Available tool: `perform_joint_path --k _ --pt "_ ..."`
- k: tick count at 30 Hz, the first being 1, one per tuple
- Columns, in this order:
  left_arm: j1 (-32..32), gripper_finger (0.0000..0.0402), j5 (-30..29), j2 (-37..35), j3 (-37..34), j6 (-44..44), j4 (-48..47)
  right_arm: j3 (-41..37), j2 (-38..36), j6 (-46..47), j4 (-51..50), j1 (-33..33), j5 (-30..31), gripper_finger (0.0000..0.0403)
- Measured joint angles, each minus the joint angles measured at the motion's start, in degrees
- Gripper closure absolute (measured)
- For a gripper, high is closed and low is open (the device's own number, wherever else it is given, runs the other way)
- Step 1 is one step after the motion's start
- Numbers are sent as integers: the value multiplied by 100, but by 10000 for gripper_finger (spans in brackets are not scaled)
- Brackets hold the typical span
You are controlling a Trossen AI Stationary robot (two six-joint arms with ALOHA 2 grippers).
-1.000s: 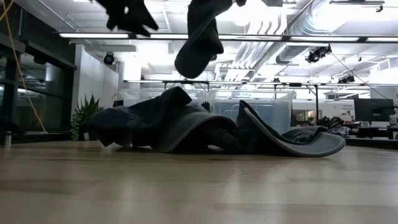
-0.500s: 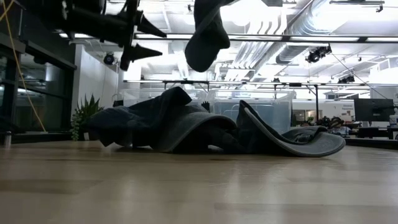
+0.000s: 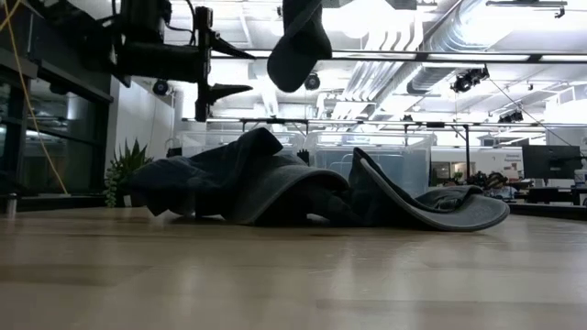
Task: Pick & Place hat
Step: Put the left top blue cap into the left transparent bin
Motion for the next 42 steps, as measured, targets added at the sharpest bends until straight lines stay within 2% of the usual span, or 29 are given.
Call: perform_joint_path --k 12,24,32,42 --pt "0 166 90 632 2 -639 1209 2 0 -174 293 -251 -30 402" --pt "-2 166 -1 639 158 -993 1358 2 0 -279 572 -326 -328 402" --pt "-2 166 51 637 435 -1117 1170 2 2 -409 700 -326 -319 402" --pt "-6 166 149 639 435 -1130 982 2 4 -563 873 -371 -289 402"
